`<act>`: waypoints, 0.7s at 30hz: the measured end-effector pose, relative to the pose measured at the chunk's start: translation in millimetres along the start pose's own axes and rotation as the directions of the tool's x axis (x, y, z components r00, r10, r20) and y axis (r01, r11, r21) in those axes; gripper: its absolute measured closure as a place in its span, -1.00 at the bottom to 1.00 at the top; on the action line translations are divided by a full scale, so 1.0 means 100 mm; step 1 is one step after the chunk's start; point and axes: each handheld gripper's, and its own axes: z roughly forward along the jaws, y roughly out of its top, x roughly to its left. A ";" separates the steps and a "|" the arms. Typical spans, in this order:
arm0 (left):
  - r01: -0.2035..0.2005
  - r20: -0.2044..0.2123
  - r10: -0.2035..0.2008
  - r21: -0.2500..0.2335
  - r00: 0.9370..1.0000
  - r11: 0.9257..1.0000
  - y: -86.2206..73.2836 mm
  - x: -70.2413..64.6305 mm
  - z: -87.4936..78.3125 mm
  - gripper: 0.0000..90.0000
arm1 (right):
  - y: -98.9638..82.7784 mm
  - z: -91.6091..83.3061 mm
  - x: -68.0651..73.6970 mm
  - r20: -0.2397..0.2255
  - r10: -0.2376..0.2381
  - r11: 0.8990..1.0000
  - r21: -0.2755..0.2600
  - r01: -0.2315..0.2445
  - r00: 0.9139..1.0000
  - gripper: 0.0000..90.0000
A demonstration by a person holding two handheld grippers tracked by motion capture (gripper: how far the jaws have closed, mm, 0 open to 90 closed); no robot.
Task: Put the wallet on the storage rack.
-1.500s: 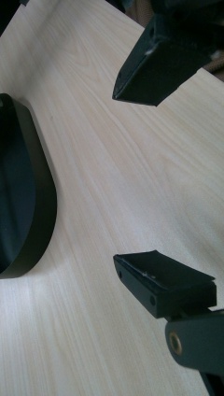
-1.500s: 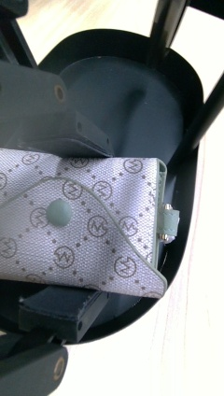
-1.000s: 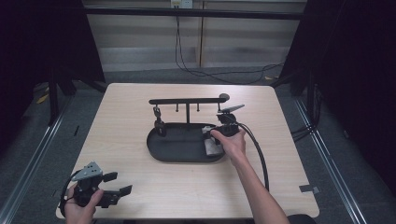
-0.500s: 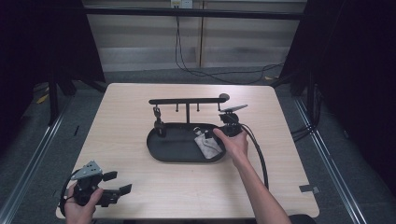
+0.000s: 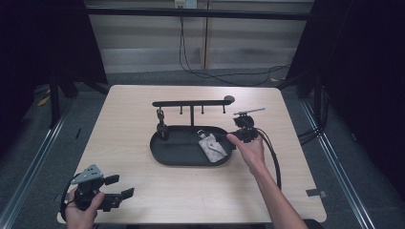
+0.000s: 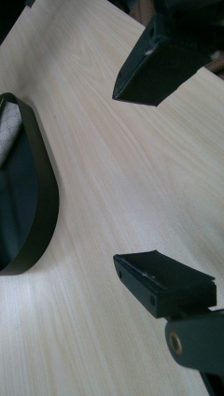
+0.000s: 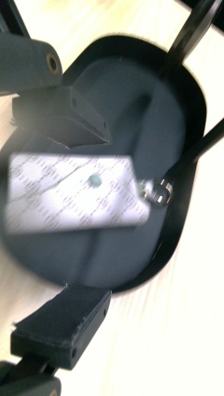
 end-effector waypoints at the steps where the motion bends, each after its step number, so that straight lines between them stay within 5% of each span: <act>1: 0.001 0.004 -0.001 0.002 1.000 1.000 0.00 0.00 0.00 -0.61 | -0.02 -0.03 -0.03 0.019 -0.001 1.000 0.006 0.001 1.000 -0.57; 21: 0.035 0.009 -0.035 -0.022 0.999 0.999 -0.01 0.01 0.00 -0.60 | -0.51 -0.55 -0.15 0.067 -0.093 0.993 -0.074 0.098 0.993 -0.64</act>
